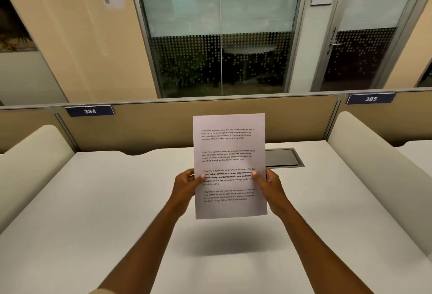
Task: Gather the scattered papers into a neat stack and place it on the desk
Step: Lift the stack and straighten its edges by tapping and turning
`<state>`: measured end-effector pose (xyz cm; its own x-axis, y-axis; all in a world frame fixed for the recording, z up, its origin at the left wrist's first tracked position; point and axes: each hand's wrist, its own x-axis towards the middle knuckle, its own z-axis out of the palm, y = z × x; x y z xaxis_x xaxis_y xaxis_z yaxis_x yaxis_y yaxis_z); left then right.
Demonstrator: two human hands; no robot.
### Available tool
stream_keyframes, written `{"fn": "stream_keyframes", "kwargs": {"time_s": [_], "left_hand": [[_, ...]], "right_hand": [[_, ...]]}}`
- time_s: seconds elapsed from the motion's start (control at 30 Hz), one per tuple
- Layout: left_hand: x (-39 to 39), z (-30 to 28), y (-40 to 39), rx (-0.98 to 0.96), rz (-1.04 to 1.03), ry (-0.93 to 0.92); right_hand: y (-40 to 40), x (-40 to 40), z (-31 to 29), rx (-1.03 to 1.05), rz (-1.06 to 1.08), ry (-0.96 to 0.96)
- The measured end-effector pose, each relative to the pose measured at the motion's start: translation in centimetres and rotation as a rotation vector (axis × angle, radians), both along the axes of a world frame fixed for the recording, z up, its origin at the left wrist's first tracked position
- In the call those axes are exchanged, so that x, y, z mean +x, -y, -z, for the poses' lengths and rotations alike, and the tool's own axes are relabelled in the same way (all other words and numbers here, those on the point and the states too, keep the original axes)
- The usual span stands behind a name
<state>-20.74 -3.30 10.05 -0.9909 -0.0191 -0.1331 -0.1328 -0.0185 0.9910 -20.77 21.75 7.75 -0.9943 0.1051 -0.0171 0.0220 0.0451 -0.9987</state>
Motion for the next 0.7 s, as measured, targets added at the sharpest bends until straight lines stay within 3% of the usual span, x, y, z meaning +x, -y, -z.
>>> {"fn": "stream_keyframes", "kwargs": {"time_s": [0.17,0.7], "left_hand": [[0.9,1.0,-0.9,-0.006,-0.132,0.005],[0.8,2.1,-1.6,-0.056,-0.280,0.092]], "right_hand": [[0.1,0.0,0.7,0.000,0.004,0.053],[-0.9,-1.2,1.4,-0.067,-0.137,0.225]]}}
